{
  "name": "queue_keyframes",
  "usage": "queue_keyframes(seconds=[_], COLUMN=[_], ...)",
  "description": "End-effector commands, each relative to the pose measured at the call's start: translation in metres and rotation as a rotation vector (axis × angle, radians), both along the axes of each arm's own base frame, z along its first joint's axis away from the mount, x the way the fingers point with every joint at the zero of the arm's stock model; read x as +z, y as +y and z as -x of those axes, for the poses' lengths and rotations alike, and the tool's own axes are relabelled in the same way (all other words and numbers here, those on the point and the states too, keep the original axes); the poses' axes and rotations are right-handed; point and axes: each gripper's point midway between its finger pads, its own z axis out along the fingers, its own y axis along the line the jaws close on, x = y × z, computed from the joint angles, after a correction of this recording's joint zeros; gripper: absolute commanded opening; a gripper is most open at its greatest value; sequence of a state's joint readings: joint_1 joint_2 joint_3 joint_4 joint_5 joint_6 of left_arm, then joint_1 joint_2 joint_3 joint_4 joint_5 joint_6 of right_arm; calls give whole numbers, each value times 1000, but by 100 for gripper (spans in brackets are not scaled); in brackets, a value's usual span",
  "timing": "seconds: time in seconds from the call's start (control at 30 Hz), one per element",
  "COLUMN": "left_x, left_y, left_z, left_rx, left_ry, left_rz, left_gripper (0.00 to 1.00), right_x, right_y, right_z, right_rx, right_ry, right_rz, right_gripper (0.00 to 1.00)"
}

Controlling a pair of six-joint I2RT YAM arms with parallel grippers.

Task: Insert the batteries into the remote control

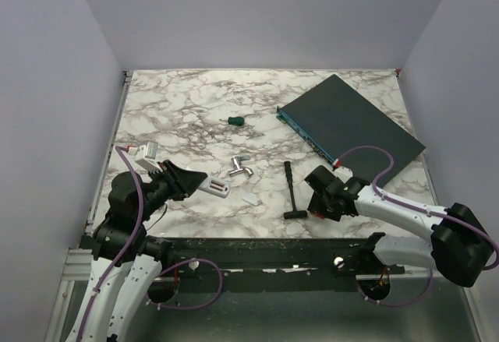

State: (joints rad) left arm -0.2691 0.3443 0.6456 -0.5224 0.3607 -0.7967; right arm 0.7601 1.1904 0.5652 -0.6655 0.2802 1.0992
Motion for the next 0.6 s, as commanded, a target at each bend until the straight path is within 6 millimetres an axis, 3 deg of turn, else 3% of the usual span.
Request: queue_keyframes(seconds=[0.0,0.3,0.57], left_x=[3,2,4], left_y=[-2,-3,-3], left_z=[-1,-1,-1], left_rx=[-21,-26,-26], left_ry=[-26,-24,-25], left_rz=[-2,0,-3], left_gripper=[0,0,0], right_x=[-16,-1,24], right_y=[-13,-5,13], right_z=[14,2,-30], right_rx=[-20,-20,-3], right_ry=[49,-14,-111], right_rz=[48,8,-11], right_gripper=[53,46,46])
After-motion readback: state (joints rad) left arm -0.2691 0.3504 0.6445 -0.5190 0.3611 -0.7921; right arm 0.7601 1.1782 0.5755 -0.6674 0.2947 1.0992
